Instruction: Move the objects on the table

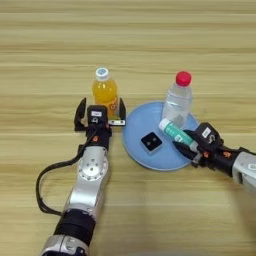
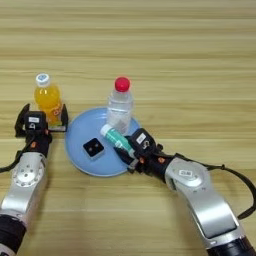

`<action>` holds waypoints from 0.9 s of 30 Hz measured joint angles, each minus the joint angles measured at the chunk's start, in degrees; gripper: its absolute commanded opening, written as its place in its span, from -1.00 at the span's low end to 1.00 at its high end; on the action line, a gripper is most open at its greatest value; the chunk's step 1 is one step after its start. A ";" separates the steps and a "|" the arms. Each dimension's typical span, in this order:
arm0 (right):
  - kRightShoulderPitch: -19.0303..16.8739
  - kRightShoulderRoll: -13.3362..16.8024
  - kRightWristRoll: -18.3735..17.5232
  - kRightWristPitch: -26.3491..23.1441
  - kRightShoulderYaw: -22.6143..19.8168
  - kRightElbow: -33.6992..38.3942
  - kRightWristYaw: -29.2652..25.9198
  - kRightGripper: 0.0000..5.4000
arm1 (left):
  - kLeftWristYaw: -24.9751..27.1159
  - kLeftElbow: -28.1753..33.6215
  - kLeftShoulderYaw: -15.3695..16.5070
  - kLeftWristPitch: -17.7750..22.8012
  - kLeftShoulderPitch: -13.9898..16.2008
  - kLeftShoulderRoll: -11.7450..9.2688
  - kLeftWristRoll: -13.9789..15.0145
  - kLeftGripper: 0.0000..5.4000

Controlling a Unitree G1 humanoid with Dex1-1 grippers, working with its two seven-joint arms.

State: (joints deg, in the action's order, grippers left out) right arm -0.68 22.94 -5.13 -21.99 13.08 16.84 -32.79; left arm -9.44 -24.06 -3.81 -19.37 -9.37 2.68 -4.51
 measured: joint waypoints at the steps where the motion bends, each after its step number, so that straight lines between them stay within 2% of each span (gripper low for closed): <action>1: 0.00 -0.29 -0.03 0.00 0.00 0.01 0.08 -0.38 | 0.00 0.06 0.00 0.04 0.02 0.00 0.00 1.00; 3: 0.03 -0.85 -0.21 0.00 0.00 0.05 0.14 -0.24 | 0.00 0.17 0.00 0.07 0.03 0.00 0.00 1.00; 16: 0.17 -1.29 -3.05 -0.41 -2.10 2.36 0.76 0.24 | 0.00 0.36 0.01 0.22 0.05 0.00 -0.01 1.00; 27: 0.14 0.88 -3.42 -0.45 -5.66 4.51 1.04 0.65 | 0.01 0.31 0.03 0.22 0.05 -0.01 0.00 1.00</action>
State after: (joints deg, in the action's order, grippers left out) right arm -0.54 23.82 -8.55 -22.44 7.42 21.35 -31.75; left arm -9.43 -23.74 -3.78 -19.16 -9.32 2.68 -4.51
